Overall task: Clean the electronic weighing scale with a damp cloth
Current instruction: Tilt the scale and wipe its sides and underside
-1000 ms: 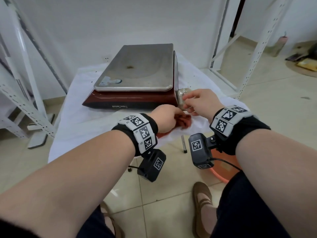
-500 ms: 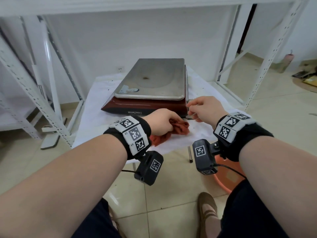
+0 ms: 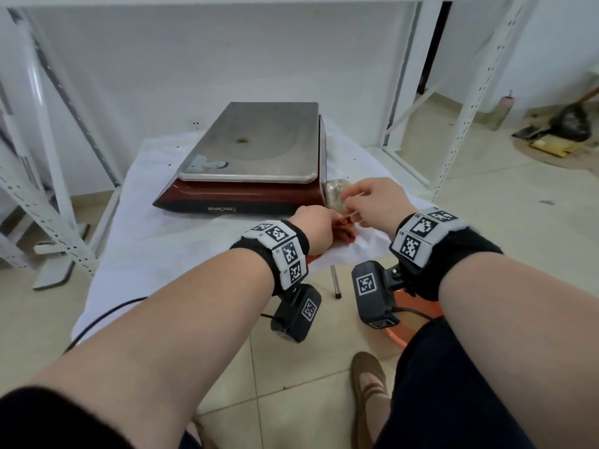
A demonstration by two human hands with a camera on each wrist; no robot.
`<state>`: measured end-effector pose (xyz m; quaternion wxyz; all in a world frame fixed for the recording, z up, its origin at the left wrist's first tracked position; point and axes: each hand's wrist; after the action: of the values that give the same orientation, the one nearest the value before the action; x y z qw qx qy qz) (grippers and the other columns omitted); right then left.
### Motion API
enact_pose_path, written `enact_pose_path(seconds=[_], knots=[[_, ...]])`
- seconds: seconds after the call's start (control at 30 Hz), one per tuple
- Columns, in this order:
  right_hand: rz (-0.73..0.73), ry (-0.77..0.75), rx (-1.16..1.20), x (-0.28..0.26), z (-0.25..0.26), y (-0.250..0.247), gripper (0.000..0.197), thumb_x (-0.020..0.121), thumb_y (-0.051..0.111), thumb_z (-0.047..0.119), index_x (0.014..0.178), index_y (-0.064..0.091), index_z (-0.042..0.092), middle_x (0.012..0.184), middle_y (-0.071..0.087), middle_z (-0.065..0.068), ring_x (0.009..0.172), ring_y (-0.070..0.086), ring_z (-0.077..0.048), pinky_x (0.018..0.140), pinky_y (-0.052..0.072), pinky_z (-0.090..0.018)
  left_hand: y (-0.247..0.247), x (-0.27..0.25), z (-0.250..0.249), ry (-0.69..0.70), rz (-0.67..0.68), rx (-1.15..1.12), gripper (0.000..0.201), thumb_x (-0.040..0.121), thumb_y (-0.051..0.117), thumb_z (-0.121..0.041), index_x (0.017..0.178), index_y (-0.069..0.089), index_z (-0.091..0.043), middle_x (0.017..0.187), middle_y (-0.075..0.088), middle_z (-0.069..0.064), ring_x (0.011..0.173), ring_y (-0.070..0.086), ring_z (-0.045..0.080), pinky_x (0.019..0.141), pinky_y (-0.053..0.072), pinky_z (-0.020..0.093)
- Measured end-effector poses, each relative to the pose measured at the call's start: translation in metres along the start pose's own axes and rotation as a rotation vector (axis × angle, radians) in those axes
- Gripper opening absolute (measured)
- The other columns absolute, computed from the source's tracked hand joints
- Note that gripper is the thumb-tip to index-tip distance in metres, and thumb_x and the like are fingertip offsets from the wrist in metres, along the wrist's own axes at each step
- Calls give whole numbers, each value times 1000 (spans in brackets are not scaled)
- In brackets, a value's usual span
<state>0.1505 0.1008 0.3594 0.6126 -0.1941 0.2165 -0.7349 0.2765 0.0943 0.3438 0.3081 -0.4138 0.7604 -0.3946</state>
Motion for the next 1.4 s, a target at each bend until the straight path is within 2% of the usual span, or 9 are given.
enact_pose_path(seconds=[0.07,0.17,0.23,0.33,0.57,0.77,1.0,1.3,1.4], knots=[[-6,7,-2,1,-2,-3,27,77,57,4,67,64,28,70,67,0,74,64,-18,82,56,-37,-1,-1,-3,25,97,-70,29,92,53,-6,118,63,-13,106,69,2,91,66,11,75,48,17],[-5,11,-5,1,-2,-3,26,78,56,5,68,63,28,77,71,-8,73,64,-22,79,57,-39,-16,-14,-6,-29,289,-161,38,88,36,18,114,61,5,65,68,-1,45,59,-1,39,40,10],[1,9,0,1,1,-1,26,78,56,4,67,63,27,82,72,-13,71,63,-21,78,56,-38,-28,-22,-3,-31,345,-107,44,85,30,22,112,61,6,51,66,-5,32,53,-2,31,33,9],[14,-3,18,1,6,6,28,79,56,3,65,62,26,77,68,-9,70,61,-21,78,56,-39,-39,-27,9,-36,187,-132,46,85,37,17,110,65,-8,81,69,-4,43,55,-8,40,37,5],[181,18,58,-7,32,28,16,90,55,27,87,68,19,85,68,-4,68,59,-15,59,51,-25,-53,-51,35,-49,49,-212,43,81,50,9,114,65,-13,84,63,1,58,53,4,44,39,9],[556,173,91,-18,54,46,47,89,41,62,110,60,25,108,63,-3,96,61,-25,82,55,-38,-66,-62,55,-24,-183,-559,28,78,55,17,95,66,-3,64,63,6,41,55,9,37,40,16],[641,75,158,-13,63,51,36,87,57,52,112,63,27,109,70,-7,95,67,-24,85,54,-38,-71,-66,75,-48,-306,-775,20,82,62,9,84,58,-11,68,57,13,34,51,14,33,38,18],[356,127,614,3,85,68,32,79,74,22,104,64,5,94,69,-15,72,69,-19,61,59,-31,-102,-55,78,-90,-338,-836,24,88,54,7,84,59,-17,77,61,3,51,60,8,43,49,18],[42,104,593,25,87,60,59,47,90,34,93,58,16,99,67,-12,82,68,-23,77,58,-44,-118,-49,87,-145,-457,-770,17,90,54,1,95,61,-13,83,58,4,70,61,15,67,57,33]])
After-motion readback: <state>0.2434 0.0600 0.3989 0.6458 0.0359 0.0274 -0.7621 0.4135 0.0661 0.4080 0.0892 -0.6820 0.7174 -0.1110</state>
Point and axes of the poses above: each hand's wrist, its own x-axis towards the middle knuckle, its own y-axis out of the palm, z = x × y
